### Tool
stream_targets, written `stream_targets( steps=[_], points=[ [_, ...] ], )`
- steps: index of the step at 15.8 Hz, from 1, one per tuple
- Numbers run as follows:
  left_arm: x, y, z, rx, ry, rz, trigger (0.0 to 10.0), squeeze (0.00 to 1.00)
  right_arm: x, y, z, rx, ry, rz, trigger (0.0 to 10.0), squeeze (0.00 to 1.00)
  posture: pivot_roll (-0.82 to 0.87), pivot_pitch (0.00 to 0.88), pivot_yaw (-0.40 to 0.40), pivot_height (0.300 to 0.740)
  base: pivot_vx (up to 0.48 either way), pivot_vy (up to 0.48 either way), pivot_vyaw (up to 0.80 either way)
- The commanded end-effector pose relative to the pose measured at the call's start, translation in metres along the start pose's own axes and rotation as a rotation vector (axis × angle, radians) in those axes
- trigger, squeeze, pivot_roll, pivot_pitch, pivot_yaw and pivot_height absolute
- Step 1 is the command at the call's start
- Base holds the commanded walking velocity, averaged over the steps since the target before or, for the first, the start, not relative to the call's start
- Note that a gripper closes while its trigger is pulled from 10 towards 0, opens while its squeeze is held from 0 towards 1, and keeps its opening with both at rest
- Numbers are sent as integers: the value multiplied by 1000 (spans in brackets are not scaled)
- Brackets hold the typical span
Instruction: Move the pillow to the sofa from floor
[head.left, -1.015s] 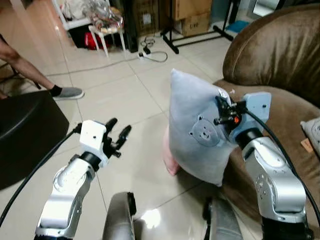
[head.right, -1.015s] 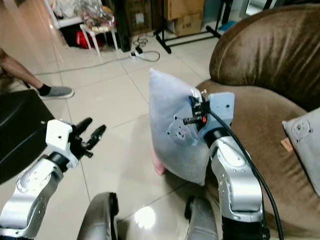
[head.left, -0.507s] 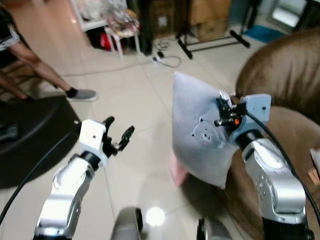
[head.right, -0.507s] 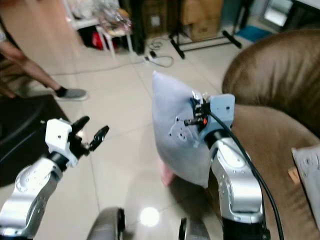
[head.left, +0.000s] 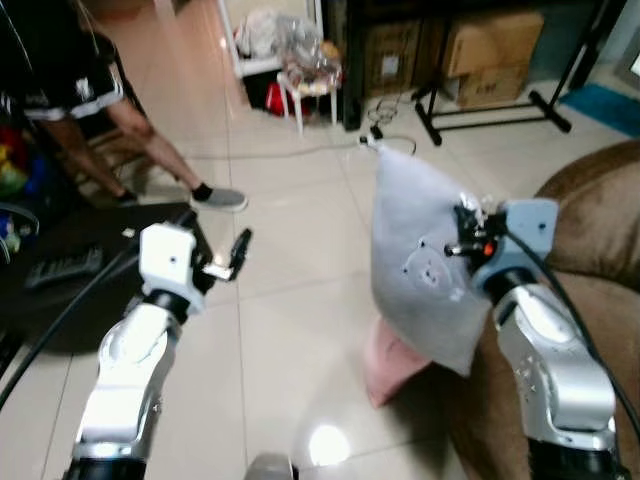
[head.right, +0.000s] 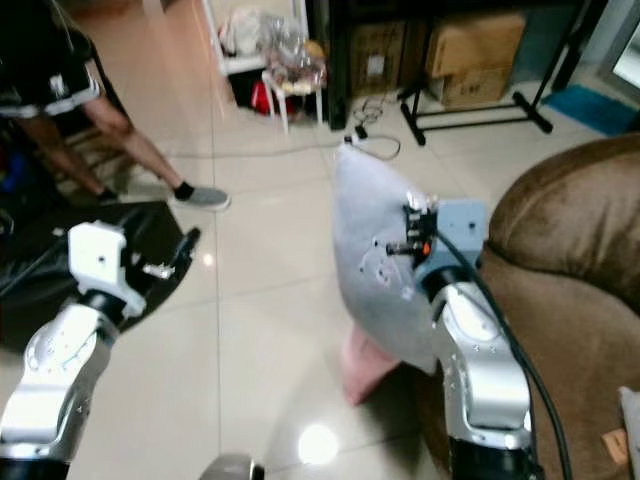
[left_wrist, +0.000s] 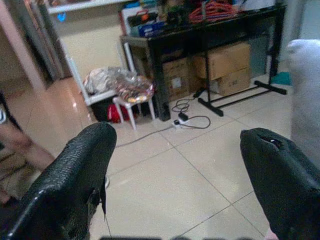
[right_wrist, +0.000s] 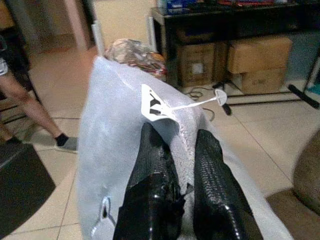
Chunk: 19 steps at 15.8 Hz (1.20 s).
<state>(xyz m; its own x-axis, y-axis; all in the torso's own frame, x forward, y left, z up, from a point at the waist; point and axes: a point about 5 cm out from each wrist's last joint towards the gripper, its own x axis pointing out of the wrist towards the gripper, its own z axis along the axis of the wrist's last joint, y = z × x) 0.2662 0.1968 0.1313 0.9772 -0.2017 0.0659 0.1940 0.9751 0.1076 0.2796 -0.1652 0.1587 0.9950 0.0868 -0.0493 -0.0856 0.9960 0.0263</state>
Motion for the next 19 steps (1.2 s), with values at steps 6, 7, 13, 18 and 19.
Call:
stream_targets(
  steps=[6, 7, 13, 18, 19],
  points=[
    [5, -5, 0, 0, -14, -34, 10000, 1000, -15, -10, -16, 48, 5, -76, 10000, 0, -93, 0, 92, 740, 0, 0, 0],
    [5, -8, -3, 2, 14, -59, 10000, 1000, -19, -9, -23, 72, 24, -83, 10000, 0, -97, 0, 98, 740, 0, 0, 0],
    [-2, -9, -21, 51, 90, -40, 10000, 290, -28, -1, -57, 64, 121, -101, 10000, 0, -95, 0, 98, 740, 0, 0, 0],
    [0, -10, -18, 98, 60, 5, 10000, 271, -21, 0, -38, 32, 11, -95, 10000, 0, -90, 0, 99, 740, 0, 0, -456],
    [1, -11, -16, 108, 50, -11, 10000, 271, -20, -1, -32, 25, -17, -118, 10000, 0, -89, 0, 99, 740, 0, 0, -800]
  ],
)
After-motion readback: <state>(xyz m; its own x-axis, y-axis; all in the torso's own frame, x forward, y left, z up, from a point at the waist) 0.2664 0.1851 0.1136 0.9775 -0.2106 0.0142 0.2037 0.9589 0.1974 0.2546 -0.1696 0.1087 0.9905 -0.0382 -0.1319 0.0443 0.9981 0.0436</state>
